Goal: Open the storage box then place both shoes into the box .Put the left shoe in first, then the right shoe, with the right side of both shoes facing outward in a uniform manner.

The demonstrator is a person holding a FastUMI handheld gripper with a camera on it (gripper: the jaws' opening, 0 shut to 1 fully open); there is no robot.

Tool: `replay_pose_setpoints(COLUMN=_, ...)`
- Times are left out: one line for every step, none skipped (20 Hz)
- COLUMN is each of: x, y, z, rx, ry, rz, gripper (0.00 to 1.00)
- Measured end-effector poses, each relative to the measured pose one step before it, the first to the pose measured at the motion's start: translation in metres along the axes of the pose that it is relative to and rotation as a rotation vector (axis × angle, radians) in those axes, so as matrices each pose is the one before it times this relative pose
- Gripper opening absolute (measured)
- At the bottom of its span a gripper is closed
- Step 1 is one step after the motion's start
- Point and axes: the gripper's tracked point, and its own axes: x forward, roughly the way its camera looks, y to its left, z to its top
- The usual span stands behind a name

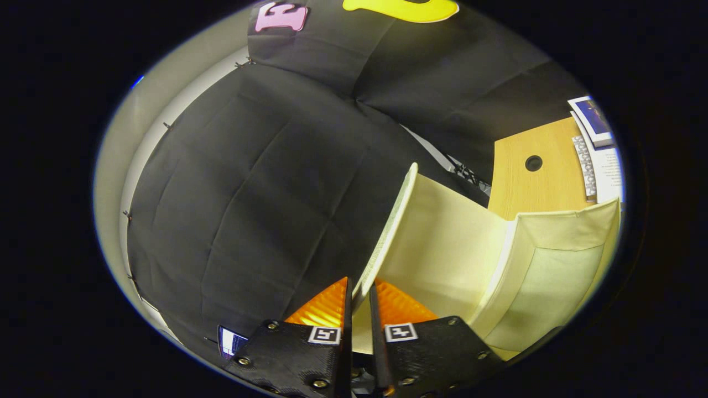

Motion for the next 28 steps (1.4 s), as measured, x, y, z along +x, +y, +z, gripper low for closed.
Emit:
replay_pose_setpoints(x=-0.00018, y=-0.00292, z=0.00588, rx=-0.01430, ry=-0.01300, rz=-0.00644, gripper=0.24)
replay_pose_setpoints(x=0.00463, y=0.00474, z=0.00398, rx=-0.01659, ry=-0.01274, rz=-0.00900, gripper=0.36)
replay_pose_setpoints(x=-0.00049, y=0.00501, z=0.00549, rx=-0.01092, ry=-0.00895, rz=0.00174, gripper=0.48)
replay_pose_setpoints(x=-0.01147, y=0.00228, z=0.00130, rx=0.00047, ry=-0.00130, rz=-0.00305, gripper=0.64)
replay_pose_setpoints(x=-0.00890, y=0.00082, z=0.00296, rx=0.00240, ry=-0.00236, rz=-0.00507, gripper=0.80)
replay_pose_setpoints(x=-0.00272, y=-0.00283, z=0.00080, rx=-0.01031, ry=-0.00736, rz=-0.00568, gripper=0.96)
replay_pose_setpoints(x=-0.00861, y=-0.00238, z=0.00525, rx=-0.01691, ry=-0.01187, rz=-0.00897, gripper=0.96)
replay_pose_setpoints(x=-0.01091, y=-0.00237, z=0.00376, rx=-0.01256, ry=-0.01223, rz=-0.01092, gripper=0.96)
replay_pose_setpoints(x=-0.00980, y=-0.00207, z=0.00441, rx=-0.00693, ry=-0.01318, rz=-0.00811, gripper=0.96)
replay_pose_setpoints(x=-0.01126, y=-0.00287, z=0.00317, rx=-0.00528, ry=-0.01491, rz=-0.01124, gripper=0.96)
replay_pose_setpoints(x=-0.01126, y=-0.00450, z=0.00489, rx=-0.00303, ry=-0.01481, rz=-0.01089, gripper=0.96)
replay_pose_setpoints(x=-0.01190, y=-0.00512, z=0.00332, rx=-0.00493, ry=-0.01394, rz=-0.01524, gripper=0.96)
replay_pose_setpoints(x=-0.01326, y=-0.00749, z=0.00513, rx=-0.00792, ry=-0.01872, rz=-0.01846, gripper=0.96)
replay_pose_setpoints(x=-0.01402, y=-0.00955, z=0.00483, rx=-0.00892, ry=-0.02127, rz=-0.02436, gripper=0.96)
replay_pose_setpoints(x=-0.01224, y=-0.01020, z=0.00522, rx=-0.00404, ry=-0.02170, rz=-0.02803, gripper=0.96)
replay_pose_setpoints(x=-0.01347, y=-0.01240, z=0.00698, rx=0.00243, ry=-0.03528, rz=-0.03177, gripper=0.96)
replay_pose_setpoints(x=-0.01260, y=-0.00852, z=0.00805, rx=0.01011, ry=-0.02940, rz=-0.01636, gripper=0.96)
replay_pose_setpoints(x=-0.01053, y=-0.00981, z=0.00372, rx=0.01262, ry=-0.01833, rz=-0.01498, gripper=0.96)
replay_pose_setpoints(x=-0.01091, y=-0.01031, z=0.00573, rx=0.00800, ry=-0.01441, rz=-0.01443, gripper=0.96)
replay_pose_setpoints(x=-0.01176, y=-0.00919, z=0.00586, rx=-0.00092, ry=-0.01562, rz=-0.01708, gripper=0.96)
replay_pose_setpoints(x=-0.01064, y=-0.01142, z=0.00579, rx=-0.01328, ry=-0.01380, rz=-0.02529, gripper=0.96)
replay_pose_setpoints(x=-0.01287, y=-0.01216, z=0.00499, rx=-0.02139, ry=-0.01272, rz=-0.03456, gripper=0.96)
replay_pose_setpoints(x=-0.01191, y=-0.01215, z=0.00503, rx=-0.02313, ry=-0.01219, rz=-0.03322, gripper=0.96)
replay_pose_setpoints(x=-0.01084, y=-0.01110, z=0.00201, rx=-0.02446, ry=-0.00725, rz=-0.02925, gripper=0.96)
replay_pose_setpoints(x=-0.01007, y=-0.01207, z=0.00173, rx=-0.01629, ry=-0.00560, rz=-0.03000, gripper=0.96)
replay_pose_setpoints(x=-0.00777, y=-0.01342, z=-0.00024, rx=-0.00886, ry=-0.00344, rz=-0.02709, gripper=0.96)
replay_pose_setpoints(x=-0.00799, y=-0.01200, z=0.00019, rx=-0.00437, ry=-0.00484, rz=-0.02475, gripper=0.96)
replay_pose_setpoints(x=-0.00915, y=-0.00864, z=-0.00161, rx=-0.01140, ry=-0.00265, rz=-0.02000, gripper=0.95)
